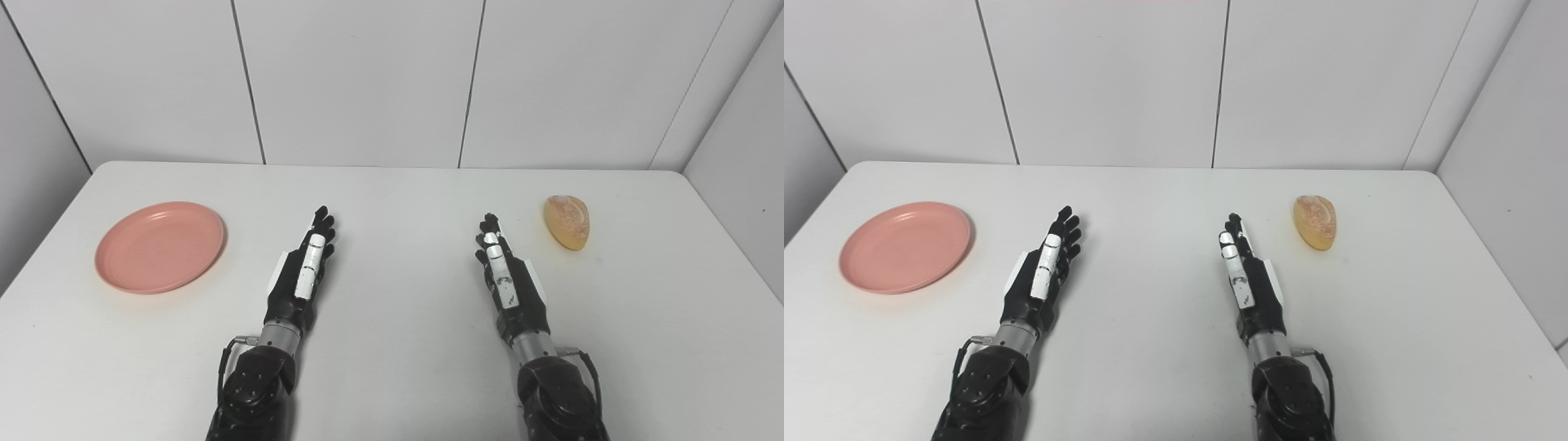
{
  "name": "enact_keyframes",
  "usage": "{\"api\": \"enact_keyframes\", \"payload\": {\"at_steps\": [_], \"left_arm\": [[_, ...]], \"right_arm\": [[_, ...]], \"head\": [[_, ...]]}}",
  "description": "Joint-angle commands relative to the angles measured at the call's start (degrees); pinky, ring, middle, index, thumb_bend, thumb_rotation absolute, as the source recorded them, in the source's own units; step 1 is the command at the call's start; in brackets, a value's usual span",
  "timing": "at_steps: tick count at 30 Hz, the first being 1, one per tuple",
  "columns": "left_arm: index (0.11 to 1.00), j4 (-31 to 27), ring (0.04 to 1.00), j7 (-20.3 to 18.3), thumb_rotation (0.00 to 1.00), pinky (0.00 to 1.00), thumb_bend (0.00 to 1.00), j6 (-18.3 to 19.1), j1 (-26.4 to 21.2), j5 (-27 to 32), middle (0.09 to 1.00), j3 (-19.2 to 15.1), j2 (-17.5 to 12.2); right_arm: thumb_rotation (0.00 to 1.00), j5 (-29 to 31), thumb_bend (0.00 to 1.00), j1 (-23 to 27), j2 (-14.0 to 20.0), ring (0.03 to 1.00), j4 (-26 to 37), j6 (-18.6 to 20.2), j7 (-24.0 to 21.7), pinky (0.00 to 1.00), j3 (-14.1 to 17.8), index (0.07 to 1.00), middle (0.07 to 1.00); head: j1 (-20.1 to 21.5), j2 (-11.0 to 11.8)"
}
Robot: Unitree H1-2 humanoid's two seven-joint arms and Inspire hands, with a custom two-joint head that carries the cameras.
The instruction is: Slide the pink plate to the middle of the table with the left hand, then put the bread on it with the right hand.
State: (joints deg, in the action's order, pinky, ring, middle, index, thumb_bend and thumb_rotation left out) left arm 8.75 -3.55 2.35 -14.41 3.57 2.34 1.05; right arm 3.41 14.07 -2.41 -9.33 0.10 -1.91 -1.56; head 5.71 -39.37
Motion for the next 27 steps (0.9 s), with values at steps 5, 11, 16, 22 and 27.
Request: {"api": "enact_keyframes", "payload": {"at_steps": [5,11,16,22,27], "left_arm": [[1.0,-1.7,1.0,-0.3,1.0,1.0,0.67,-1.2,-1.7,-0.4,1.0,0.5,0.4],[1.0,-1.6,1.0,-0.5,1.0,1.0,0.66,-1.3,-1.7,-0.1,1.0,0.5,0.4],[1.0,-1.6,1.0,-0.4,1.0,1.0,0.66,-1.8,-1.6,-0.5,1.0,0.7,0.3],[1.0,-1.7,1.0,-0.6,1.0,1.0,0.66,-1.7,-1.6,-0.4,1.0,0.9,0.1],[1.0,-1.8,1.0,-0.6,1.0,1.0,0.67,-1.9,-1.5,0.0,1.0,0.9,0.3]], "right_arm": [[0.96,-0.1,0.7,1.3,-0.5,1.0,1.7,-2.1,0.0,1.0,-0.1,1.0,1.0],[0.95,0.2,0.71,1.4,-0.4,1.0,1.4,-2.5,-0.3,1.0,-0.1,1.0,1.0],[0.94,0.0,0.7,1.3,-0.5,1.0,1.7,-2.4,-0.1,1.0,0.0,1.0,1.0],[0.95,0.0,0.7,1.3,-0.6,1.0,2.0,-2.1,0.1,1.0,0.0,1.0,1.0],[0.94,0.0,0.69,1.5,-0.5,1.0,1.7,-2.4,0.1,1.0,0.1,1.0,1.0]], "head": [[0.0,0.0],[-0.1,0.0],[0.0,-0.1],[0.0,-0.1],[0.0,-0.1]]}}
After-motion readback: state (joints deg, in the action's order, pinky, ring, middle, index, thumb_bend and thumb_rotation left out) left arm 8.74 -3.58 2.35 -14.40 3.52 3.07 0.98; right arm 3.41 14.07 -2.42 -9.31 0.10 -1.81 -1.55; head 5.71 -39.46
